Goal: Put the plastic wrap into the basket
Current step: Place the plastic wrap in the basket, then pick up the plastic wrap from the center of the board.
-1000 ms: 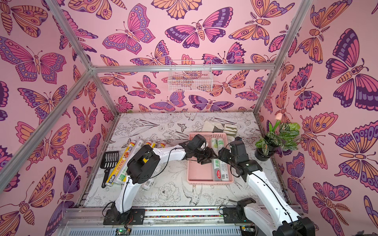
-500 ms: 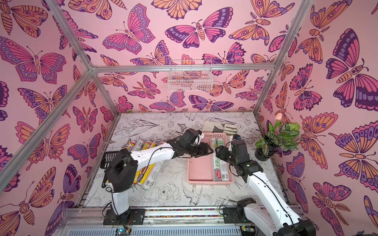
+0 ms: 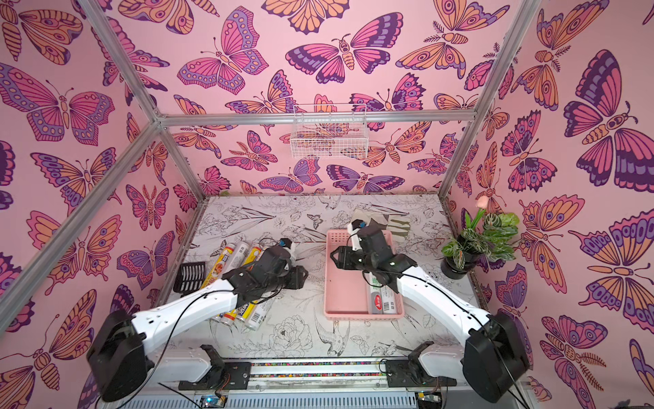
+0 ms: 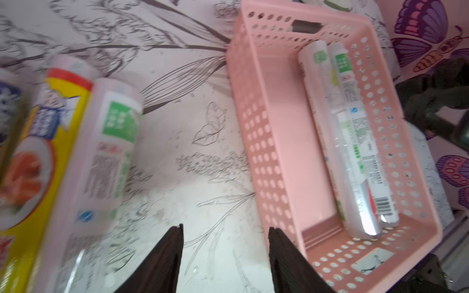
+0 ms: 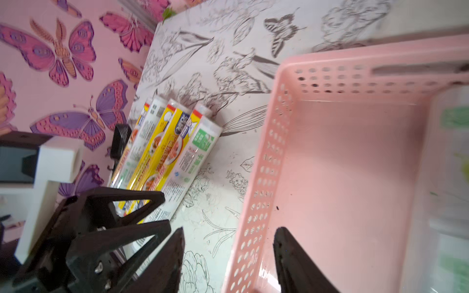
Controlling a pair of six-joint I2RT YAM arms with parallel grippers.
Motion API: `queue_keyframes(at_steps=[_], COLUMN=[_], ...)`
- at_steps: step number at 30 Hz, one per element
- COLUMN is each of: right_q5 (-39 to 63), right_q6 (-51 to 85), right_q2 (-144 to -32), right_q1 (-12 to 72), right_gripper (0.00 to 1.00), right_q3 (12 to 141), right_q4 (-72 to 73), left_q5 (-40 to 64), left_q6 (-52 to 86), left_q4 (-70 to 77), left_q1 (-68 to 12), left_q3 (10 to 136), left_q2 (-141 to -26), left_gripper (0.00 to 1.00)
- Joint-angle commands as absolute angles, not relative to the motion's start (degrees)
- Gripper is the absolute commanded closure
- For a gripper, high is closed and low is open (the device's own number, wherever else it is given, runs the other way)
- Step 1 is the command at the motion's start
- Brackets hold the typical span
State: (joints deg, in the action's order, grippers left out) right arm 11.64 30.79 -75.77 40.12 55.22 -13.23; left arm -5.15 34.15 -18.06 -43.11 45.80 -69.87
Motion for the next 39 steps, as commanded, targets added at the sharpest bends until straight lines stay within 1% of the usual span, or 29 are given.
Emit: queue_keyframes(at_steps=[1, 4, 9, 11, 15, 20, 26, 28, 31, 39], right_q5=[5.5, 5.4, 7.0, 8.3, 9.5, 10.7, 11.6, 12.6, 12.7, 11.5], right_q6=[25.1, 24.9, 24.5, 24.0, 22.8, 23.5, 23.8, 24.2, 25.1, 24.8], right_q2=[-80.5, -84.4, -88.7, -90.4, -93.9, -95.1, -96.2, -95.9, -95.1, -94.8], right_q1=[46.1, 49.1, 52.0, 52.6, 53.6, 53.8, 53.7, 53.7, 53.7, 53.7], right_gripper=[0.41, 0.41, 0.41, 0.41, 0.40, 0.40, 0.39, 0.39, 0.38, 0.38], right_q3=[60.0, 62.5, 65.3, 66.5, 68.9, 69.2, 70.0, 69.4, 68.1, 67.8], right_q4=[-17.4, -17.8, -18.1, -19.0, -21.2, -20.8, -20.5, -19.2, -17.4, -18.0], left_q5=[-10.8, -10.4, -11.1, -9.9, -7.8, -7.7, -9.0, -10.1, -10.7, -11.0], left_q6=[33.8, 34.6, 33.7, 32.7, 31.1, 30.2, 29.5, 29.8, 30.4, 28.5], left_q4=[-23.3, -27.8, -33.2, -34.0, -36.0, -37.0, -37.1, -37.6, -37.8, -39.4], left_q1=[-41.3, -38.8, -36.5, -35.6, -34.8, -34.6, -34.6, -34.6, -34.6, -34.6], left_q3=[41.6, 39.8, 39.9, 40.2, 42.2, 44.3, 47.8, 49.0, 50.0, 52.6], left_q2=[-63.7, -60.3, -59.1, -60.0, -64.0, -68.8, -75.4, -77.4, -79.8, -85.1], left_gripper=[0.36, 0.34, 0.30, 0.26, 0.26, 0.25, 0.26, 0.30, 0.33, 0.33])
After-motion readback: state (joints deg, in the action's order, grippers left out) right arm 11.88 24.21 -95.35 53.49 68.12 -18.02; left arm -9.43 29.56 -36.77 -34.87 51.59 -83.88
